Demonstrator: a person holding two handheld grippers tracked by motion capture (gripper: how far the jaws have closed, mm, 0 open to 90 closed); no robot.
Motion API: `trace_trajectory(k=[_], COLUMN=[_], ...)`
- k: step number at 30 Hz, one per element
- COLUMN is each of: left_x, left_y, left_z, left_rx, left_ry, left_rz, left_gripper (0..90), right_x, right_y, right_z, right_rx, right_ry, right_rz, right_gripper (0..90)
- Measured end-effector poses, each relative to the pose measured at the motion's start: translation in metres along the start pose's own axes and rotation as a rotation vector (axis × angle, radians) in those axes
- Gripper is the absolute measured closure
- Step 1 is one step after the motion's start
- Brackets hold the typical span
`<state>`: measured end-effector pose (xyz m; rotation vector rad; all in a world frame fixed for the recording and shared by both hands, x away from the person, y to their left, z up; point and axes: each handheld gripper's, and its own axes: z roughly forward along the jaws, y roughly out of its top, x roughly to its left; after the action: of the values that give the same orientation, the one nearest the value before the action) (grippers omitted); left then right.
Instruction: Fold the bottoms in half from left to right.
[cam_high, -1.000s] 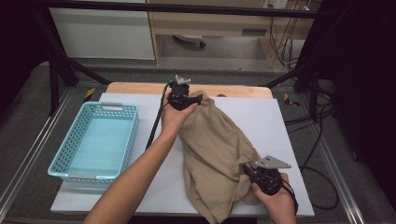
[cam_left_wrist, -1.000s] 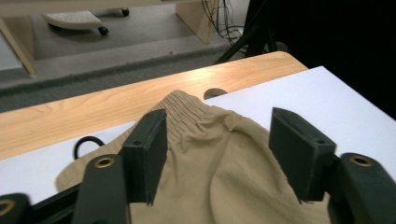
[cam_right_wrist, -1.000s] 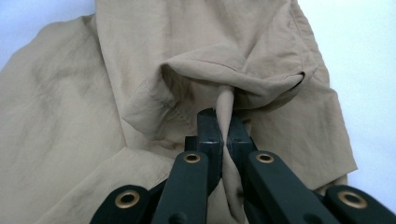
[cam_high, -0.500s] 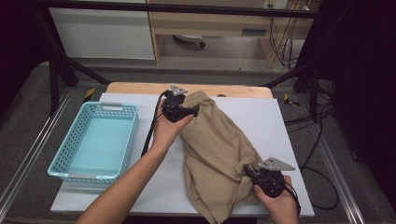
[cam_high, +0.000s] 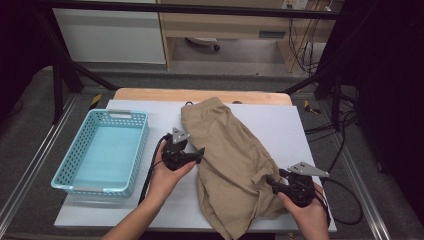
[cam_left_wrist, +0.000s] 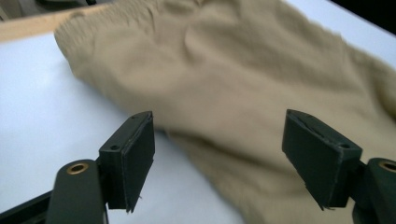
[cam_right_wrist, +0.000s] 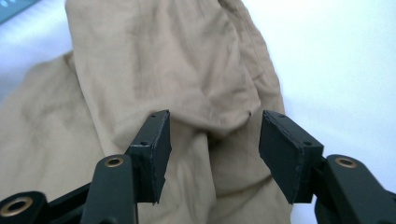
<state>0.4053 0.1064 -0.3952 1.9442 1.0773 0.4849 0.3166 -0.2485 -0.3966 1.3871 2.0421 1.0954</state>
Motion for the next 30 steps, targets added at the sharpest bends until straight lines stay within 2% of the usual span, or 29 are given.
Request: trace_trajectory(k=[4,6,8,11,14,16,19,26,30], left_x=[0.001,0.004,0.006,0.004,0.005,0.006,0.008,0.012,0.012], left_y=[-0.019,-0.028,-0.036,-0.052,-0.064,-0.068,-0.066,-0.068,-0.069], left_z=[-0.011,-0.018,-0.024,-0.033,-0.038,-0.04,-0.042,-0.043,-0.042], left_rx=[0.008,0.017,0.026,0.053,0.049,0.045,0.038,0.039,0.042], left_ry=[0.011,0.004,0.009,-0.001,-0.006,-0.006,-0.004,0.008,0.014], left_rz=[0.018,0.009,0.017,0.038,0.032,0.026,0.026,0.019,0.017], left_gripper=[25.6,25.7,25.3,24.9,25.0,25.1,24.5,24.5,24.4], right_x=[0.007,0.013,0.02,0.027,0.03,0.029,0.024,0.001,-0.014], right_y=[0.016,0.025,0.032,0.035,0.032,0.027,0.02,-0.002,-0.018], right_z=[0.004,0.01,0.018,0.033,0.046,0.051,0.049,0.025,0.015], right_rx=[-0.009,-0.006,-0.007,0.013,0.05,0.071,0.084,0.107,0.101], right_ry=[0.003,0.011,0.013,0.014,-0.014,-0.04,-0.075,-0.11,-0.124], right_rz=[-0.017,-0.022,-0.025,-0.011,-0.008,-0.019,-0.019,0.019,0.063], right_gripper=[43.7,41.2,37.3,28.9,25.0,25.5,28.3,34.2,39.6])
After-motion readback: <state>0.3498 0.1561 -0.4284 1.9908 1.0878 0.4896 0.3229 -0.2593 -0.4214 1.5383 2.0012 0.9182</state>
